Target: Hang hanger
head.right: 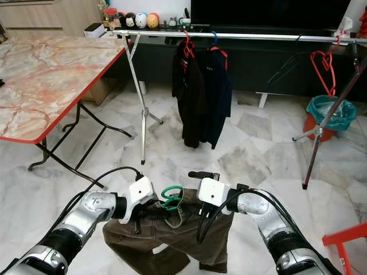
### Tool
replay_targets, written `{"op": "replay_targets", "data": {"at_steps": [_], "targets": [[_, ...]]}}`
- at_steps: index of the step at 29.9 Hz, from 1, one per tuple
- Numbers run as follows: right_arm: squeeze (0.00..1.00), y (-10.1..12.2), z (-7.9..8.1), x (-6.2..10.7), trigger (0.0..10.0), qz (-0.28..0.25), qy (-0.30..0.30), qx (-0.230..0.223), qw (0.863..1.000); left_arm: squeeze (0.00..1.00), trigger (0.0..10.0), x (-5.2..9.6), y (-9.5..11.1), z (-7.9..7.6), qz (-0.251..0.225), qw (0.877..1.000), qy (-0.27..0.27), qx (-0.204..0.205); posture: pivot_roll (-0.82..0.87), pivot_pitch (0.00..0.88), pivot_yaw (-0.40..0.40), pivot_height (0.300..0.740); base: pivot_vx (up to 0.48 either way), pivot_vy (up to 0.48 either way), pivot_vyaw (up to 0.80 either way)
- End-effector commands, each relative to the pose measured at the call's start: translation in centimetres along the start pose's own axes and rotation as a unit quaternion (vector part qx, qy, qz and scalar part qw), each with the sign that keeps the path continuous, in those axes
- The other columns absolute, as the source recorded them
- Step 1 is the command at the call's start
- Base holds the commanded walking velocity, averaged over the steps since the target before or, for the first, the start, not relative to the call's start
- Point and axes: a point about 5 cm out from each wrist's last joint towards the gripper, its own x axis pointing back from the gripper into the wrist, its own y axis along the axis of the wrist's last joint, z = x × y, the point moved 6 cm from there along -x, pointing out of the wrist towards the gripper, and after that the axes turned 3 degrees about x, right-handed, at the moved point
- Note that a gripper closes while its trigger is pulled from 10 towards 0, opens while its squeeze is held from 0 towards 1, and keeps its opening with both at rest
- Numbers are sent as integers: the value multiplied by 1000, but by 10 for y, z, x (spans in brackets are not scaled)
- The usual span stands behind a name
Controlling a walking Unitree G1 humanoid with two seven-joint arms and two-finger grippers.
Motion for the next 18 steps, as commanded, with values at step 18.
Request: {"op": "replay_targets", "data": {"at_steps": [18], "targets": [[0, 10, -74, 50, 10000, -36, -249, -18, 968, 0, 1255, 11, -6, 21, -14, 996, 84, -2, 72, 7, 20, 740, 0, 0, 0]]}}
